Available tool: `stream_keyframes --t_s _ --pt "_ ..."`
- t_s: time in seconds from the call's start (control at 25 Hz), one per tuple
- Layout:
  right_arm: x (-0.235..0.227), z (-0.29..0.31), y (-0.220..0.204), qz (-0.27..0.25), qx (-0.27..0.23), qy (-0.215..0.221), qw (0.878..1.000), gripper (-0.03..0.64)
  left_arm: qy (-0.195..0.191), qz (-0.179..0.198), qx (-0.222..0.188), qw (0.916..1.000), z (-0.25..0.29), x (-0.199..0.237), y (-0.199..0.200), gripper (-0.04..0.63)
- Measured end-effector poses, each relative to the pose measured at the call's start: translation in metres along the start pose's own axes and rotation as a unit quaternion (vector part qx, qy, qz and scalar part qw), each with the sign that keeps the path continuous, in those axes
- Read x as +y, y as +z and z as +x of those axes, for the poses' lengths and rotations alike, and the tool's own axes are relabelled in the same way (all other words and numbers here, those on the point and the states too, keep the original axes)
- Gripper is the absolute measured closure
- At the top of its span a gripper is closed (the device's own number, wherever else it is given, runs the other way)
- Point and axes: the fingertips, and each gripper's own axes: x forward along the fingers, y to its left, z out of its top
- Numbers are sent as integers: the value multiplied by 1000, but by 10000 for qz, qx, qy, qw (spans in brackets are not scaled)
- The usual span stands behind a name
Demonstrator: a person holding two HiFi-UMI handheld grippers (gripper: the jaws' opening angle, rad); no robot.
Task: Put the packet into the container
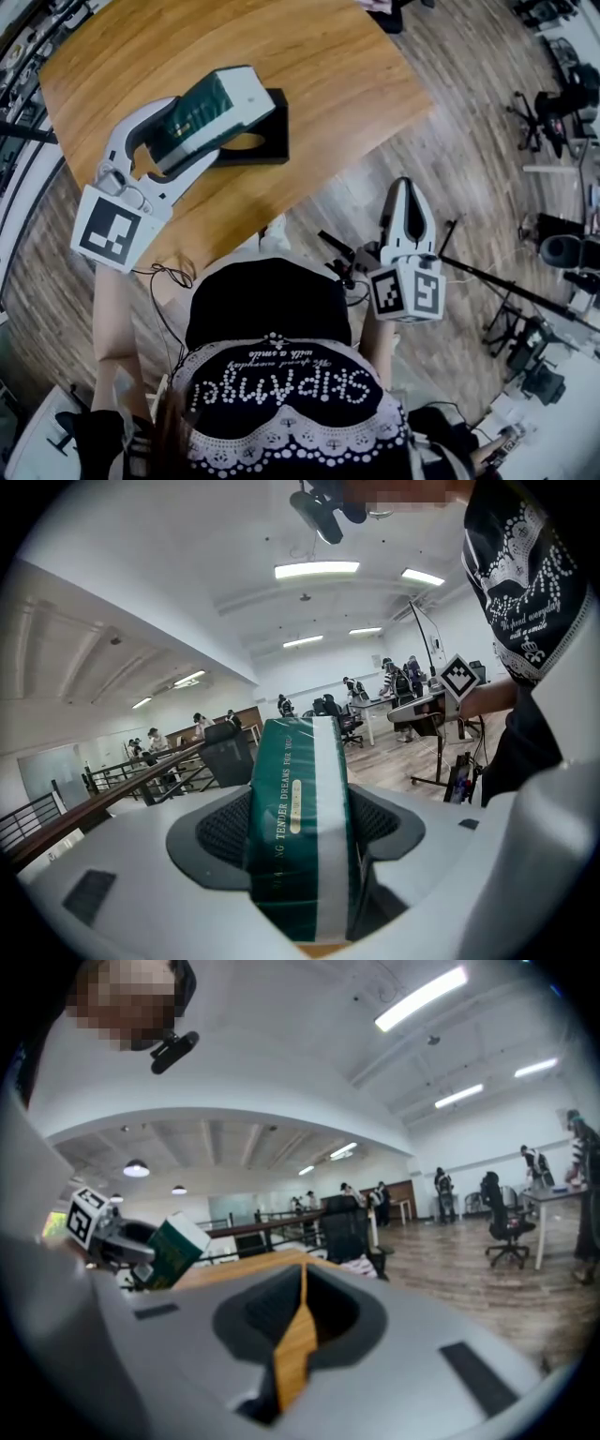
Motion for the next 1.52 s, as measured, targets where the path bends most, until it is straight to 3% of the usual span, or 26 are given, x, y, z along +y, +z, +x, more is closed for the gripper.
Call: stream_keyframes --t_s 0.36,0.6,0.84,1.52 --pt "-4 5 13 -3 -75 -48 10000 578 -389 310 6 9988 31 -1 -2 250" --pt "-15 25 10 1 2 -69 10000 578 -689 497 228 9961 71 1 -21 250" --pt "-22 38 5 40 115 -54 9999 578 -949 410 633 9926 102 -1 -47 250" --pt "-9 28 -8 134 232 -4 9996 578 -1261 413 1285 9828 112 -17 -98 250"
